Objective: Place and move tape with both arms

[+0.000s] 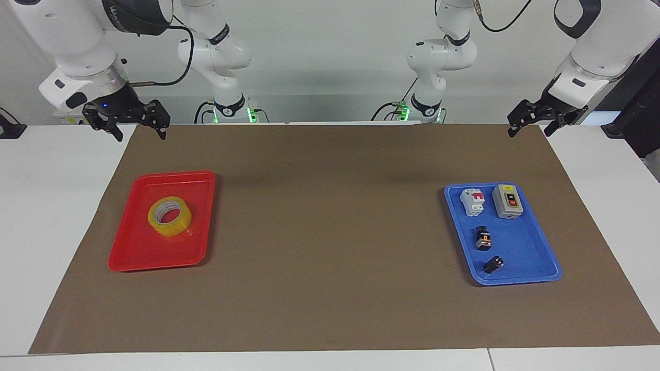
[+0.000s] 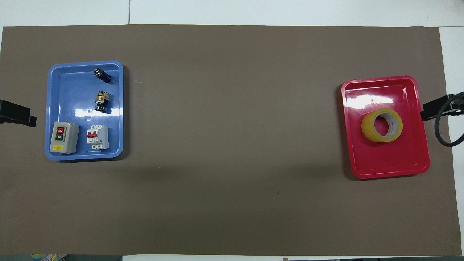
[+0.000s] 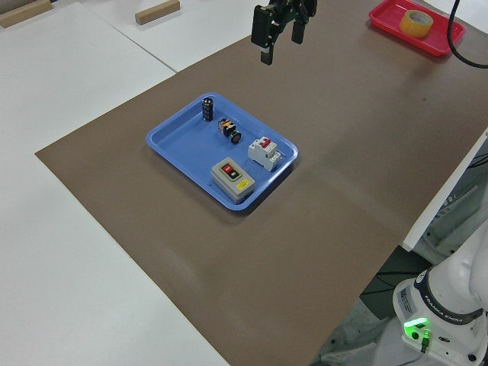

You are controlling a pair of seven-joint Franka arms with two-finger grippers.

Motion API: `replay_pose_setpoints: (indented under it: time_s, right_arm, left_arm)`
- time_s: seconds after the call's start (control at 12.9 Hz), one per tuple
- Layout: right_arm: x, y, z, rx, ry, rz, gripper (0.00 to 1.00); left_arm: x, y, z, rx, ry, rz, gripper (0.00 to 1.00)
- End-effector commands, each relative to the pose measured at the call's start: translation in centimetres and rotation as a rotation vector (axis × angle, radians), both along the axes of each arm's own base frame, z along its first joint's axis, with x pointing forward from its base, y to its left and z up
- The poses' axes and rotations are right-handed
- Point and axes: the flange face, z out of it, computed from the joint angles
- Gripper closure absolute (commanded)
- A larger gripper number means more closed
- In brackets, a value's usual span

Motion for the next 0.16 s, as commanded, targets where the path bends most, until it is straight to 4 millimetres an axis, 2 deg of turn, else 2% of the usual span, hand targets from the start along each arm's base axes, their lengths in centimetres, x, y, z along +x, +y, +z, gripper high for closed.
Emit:
replay_pose_setpoints:
  time_s: [0.0, 0.08]
  right_arm:
    - [0.02, 0.18, -0.08, 0.015, -0.012, -0.02, 0.0]
    - [0.0, 0.18, -0.09, 0.015, -0.01, -0.02, 0.0]
  left_arm:
    - [-0.41, 0.02, 0.14, -0.002, -0.009, -0.01, 0.0]
    - [-0.41, 0.02, 0.14, -0.002, -0.009, -0.01, 0.0]
